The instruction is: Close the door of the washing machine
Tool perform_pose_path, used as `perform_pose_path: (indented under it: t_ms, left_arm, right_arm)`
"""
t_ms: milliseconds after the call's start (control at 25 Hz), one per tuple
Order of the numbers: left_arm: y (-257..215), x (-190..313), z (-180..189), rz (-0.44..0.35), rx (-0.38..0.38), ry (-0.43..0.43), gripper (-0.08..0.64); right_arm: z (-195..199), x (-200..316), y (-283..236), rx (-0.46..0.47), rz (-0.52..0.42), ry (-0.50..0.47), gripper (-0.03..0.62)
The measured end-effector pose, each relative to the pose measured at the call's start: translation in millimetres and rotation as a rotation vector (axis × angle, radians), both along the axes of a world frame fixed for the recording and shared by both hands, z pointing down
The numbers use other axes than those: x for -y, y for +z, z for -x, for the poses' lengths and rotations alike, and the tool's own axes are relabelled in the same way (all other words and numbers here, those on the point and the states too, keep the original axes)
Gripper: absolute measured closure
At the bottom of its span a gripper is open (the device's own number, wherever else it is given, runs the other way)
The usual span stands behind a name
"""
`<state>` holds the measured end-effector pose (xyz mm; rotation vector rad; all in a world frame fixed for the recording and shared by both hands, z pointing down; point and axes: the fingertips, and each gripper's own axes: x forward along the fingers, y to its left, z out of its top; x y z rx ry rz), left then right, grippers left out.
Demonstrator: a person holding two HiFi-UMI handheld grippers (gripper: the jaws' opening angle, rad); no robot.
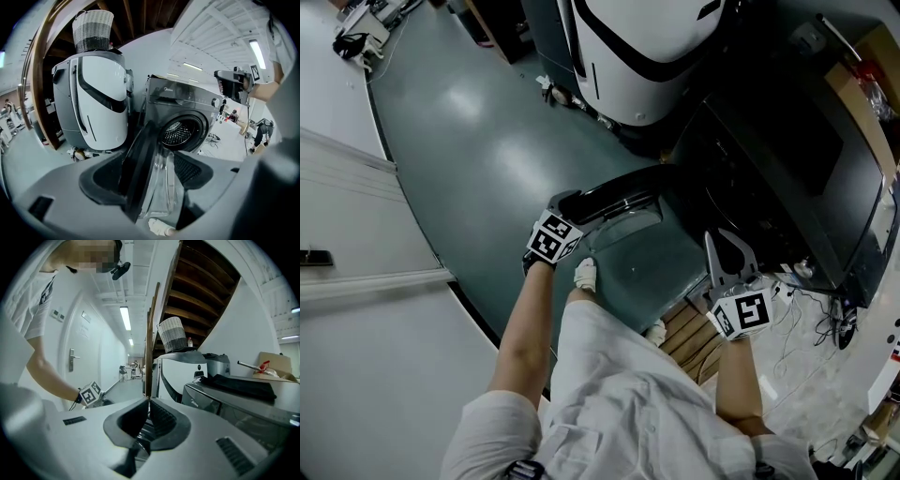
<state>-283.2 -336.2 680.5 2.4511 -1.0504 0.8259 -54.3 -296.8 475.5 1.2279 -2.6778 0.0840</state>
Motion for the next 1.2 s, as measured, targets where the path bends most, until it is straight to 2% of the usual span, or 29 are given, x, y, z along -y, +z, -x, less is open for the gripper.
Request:
perform_pose_path:
  t_ms: [280,640,960,1200]
  left_arm:
    - [-2,-31,-23,0.007,-0.037,-0.057,0.221]
    - [-4,-80,-75,0.028,-0.088,-0.08,0.221]
    - [-6,-117,-140,0.057,-0.175,-0.096,0.221]
    - [-14,-139,-190,0.096,-0.237,-0.059,0.221]
  right_arm:
    - [-21,-21,-6,0.003,-0.005,0.003,0.561]
    - [-54,-53,-7,0.008,-0.005,-0.01,0.561]
    - [-95,-73,-15,0.021,-0.019,0.008,0.561]
    - [-133,-84,-30,0.043,-0.036,0.057,0.561]
